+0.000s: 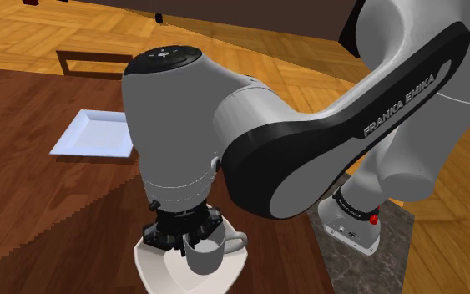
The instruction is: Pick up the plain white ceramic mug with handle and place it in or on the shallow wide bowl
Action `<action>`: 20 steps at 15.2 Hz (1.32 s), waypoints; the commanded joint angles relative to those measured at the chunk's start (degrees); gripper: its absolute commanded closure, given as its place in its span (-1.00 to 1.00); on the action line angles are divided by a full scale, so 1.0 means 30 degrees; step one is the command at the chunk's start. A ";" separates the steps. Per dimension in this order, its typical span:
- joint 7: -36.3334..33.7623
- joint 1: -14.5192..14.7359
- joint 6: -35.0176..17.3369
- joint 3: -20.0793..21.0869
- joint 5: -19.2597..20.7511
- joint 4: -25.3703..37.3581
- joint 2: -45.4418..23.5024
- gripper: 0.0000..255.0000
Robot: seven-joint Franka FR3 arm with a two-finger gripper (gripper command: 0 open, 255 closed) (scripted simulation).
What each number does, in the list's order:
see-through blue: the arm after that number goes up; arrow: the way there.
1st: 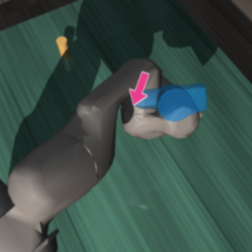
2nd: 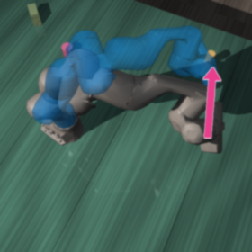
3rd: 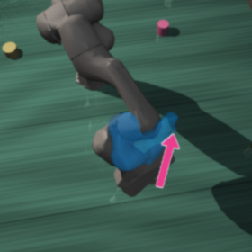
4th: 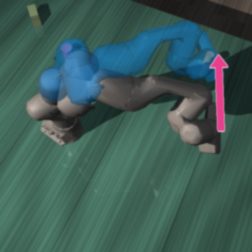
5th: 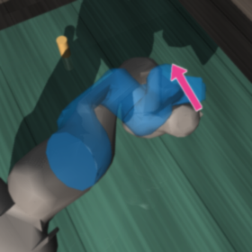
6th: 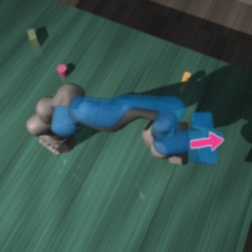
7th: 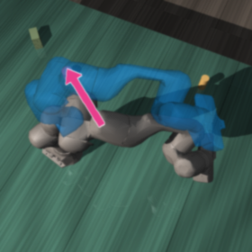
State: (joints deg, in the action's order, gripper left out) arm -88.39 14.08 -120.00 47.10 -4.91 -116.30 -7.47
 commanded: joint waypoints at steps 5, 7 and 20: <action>0.0006 0.0000 -0.0055 -0.0001 0.0002 -0.0045 -0.0002 1.00; 0.0006 0.0000 -0.0054 -0.0001 0.0002 -0.0045 -0.0002 -1.00; 0.0527 -0.0414 0.2334 -0.0046 -0.0707 0.1551 0.1025 -1.00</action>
State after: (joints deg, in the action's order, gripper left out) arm -86.79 12.83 -113.08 46.96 -7.05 -111.73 -4.37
